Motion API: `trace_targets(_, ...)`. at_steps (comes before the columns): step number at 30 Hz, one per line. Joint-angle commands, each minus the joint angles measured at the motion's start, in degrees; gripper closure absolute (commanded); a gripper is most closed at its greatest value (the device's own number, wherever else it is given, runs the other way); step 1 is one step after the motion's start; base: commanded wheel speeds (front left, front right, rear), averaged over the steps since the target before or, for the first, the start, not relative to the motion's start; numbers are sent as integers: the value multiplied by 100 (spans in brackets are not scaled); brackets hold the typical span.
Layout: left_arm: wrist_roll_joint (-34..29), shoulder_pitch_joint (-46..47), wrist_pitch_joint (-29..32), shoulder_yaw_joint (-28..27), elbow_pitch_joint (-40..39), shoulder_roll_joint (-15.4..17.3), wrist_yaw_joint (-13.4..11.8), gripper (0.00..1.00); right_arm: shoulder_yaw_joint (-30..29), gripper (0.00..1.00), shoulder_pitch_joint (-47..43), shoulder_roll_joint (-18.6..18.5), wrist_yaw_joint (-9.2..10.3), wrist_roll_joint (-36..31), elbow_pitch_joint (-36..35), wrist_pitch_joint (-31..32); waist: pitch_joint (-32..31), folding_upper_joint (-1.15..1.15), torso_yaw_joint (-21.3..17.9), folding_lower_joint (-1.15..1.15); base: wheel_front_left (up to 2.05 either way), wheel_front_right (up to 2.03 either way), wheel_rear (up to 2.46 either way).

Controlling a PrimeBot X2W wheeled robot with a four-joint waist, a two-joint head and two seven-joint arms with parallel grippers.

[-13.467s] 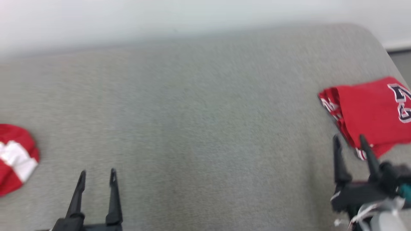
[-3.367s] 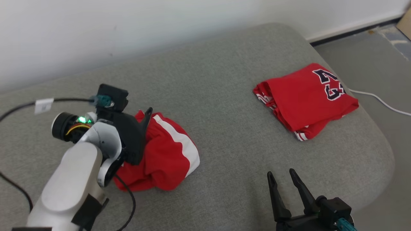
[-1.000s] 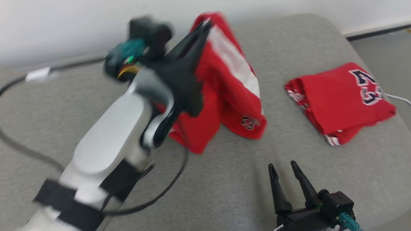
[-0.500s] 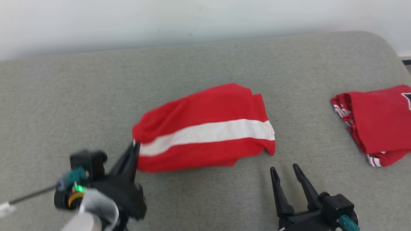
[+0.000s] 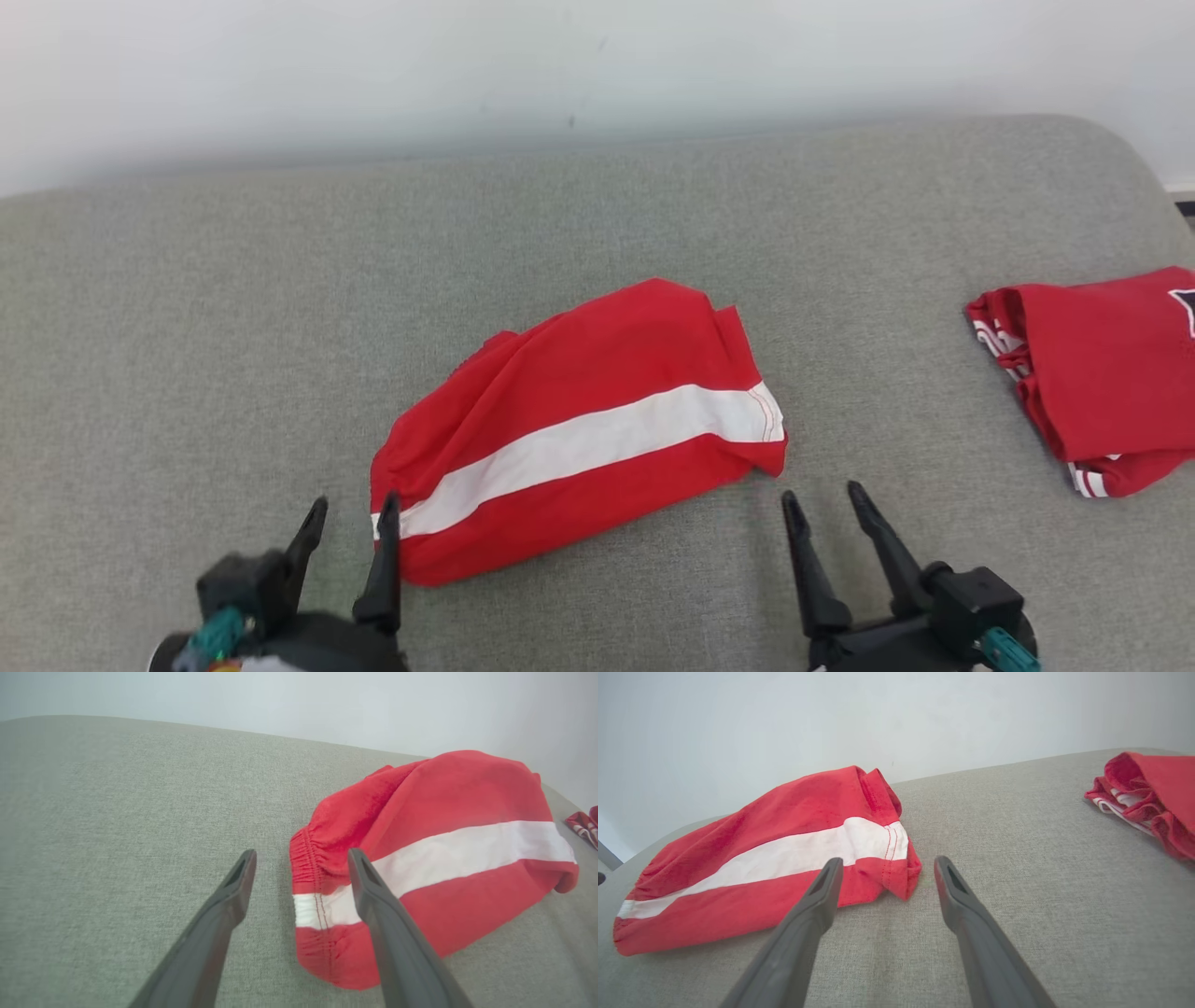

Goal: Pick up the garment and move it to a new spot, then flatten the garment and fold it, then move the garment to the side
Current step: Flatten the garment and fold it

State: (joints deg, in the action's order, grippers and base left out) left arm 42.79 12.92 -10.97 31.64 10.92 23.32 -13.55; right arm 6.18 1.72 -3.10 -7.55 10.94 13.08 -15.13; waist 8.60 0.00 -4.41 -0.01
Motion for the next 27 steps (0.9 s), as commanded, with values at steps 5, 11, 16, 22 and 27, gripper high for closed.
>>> trace_targets(5, -414, -475, -414, -327, -123, -59, 112, 0, -155, 0, -202, -36, 15, 4, -67, 1, -235, 0, 0, 1, 0, 0, 0)
trace_targets(11, -1868, -1269, -418, -1571, -1050, -615, 296, 0, -340, 0, -316, -12, 15, -55, -154, 0, -386, 0, 113, 1, 0, 0, 0)
trace_targets(16, -2513, -1763, -420, -2196, -1297, -1104, 710, 0, -385, 0, -395, 4, 15, -75, -158, 0, -489, 0, 189, 1, 0, 0, 0)
trace_targets(22, -3043, -2239, -421, -2855, -1076, -1675, 1239, 0, -414, 0, -505, 19, 15, -84, -85, 0, -671, 0, 262, 1, 0, 0, 0)
trace_targets(27, -3270, -2354, -421, -3164, -865, -1878, 1572, 0, -414, 0, -610, 26, 15, -109, -67, 0, -806, 0, 317, 1, 0, 0, 0)
